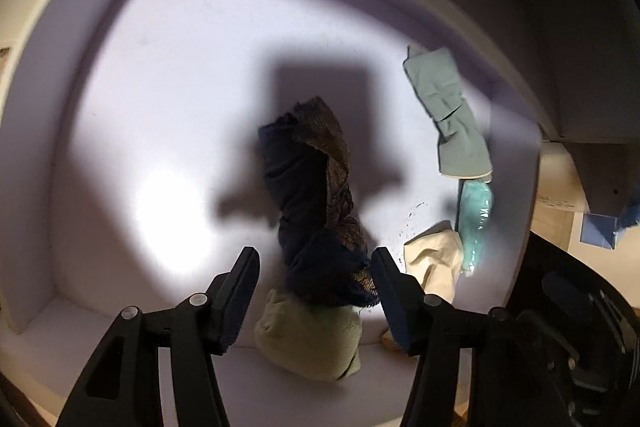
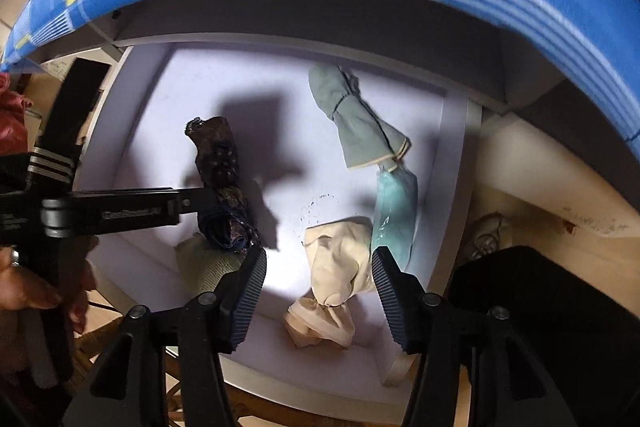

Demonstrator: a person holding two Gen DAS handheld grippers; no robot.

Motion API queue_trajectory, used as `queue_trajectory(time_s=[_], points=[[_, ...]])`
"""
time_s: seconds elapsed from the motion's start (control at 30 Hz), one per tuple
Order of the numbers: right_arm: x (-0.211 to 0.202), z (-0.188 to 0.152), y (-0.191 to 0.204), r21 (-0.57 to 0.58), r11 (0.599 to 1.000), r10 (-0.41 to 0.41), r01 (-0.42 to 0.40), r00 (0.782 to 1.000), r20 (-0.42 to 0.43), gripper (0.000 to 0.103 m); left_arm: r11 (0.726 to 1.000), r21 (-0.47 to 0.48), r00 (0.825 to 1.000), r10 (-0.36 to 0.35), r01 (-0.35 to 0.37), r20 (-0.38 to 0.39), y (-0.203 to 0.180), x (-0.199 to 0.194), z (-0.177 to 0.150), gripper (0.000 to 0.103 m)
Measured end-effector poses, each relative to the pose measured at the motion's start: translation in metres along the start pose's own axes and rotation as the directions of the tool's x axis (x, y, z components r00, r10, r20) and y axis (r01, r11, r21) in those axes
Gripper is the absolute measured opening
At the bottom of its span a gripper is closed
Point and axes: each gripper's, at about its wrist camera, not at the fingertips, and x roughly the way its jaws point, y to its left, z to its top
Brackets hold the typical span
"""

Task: Organize soft objects
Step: 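Grasp the navy patterned sock in the drawer with the left gripper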

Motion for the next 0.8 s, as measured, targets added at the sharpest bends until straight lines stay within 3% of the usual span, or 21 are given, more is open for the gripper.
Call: queue_trajectory(time_s=[0.23, 0.37, 0.47, 0.63, 0.8], points=[[0.006, 0.001, -0.012, 0.067, 0.997, 0.032, -0.031, 0.999, -0.023, 0.057, 0.999, -0.049, 0.999, -0.016, 0.014, -0.041, -0.003, 0.025, 0.003, 0.059], [0.006, 0.002, -0.017, 0.092, 0.995, 0.036, -0.034, 0.999, -0.022, 0.057, 0.999, -0.016, 0.999, 0.029, -0.029, -0.034, -0.008, 0.035, 0.006, 0.056], [0.008, 0.002, -0.02, 0.112, 0.993, 0.043, -0.04, 0.999, -0.026, 0.057, 0.999, -0.011, 0.999, 0.03, -0.03, -0.022, -0.007, 0.039, 0.006, 0.038], [0.011, 0.001, -0.021, 0.121, 0.991, 0.058, -0.053, 0.998, -0.037, 0.057, 0.999, 0.024, 1.0, 0.023, -0.023, 0.003, -0.002, 0.034, 0.002, 0.03], [0.012, 0.001, -0.018, 0.112, 0.992, 0.06, -0.056, 0.997, -0.037, 0.057, 0.999, 0.041, 1.0, 0.011, -0.012, 0.024, 0.002, 0.016, -0.003, 0.029]])
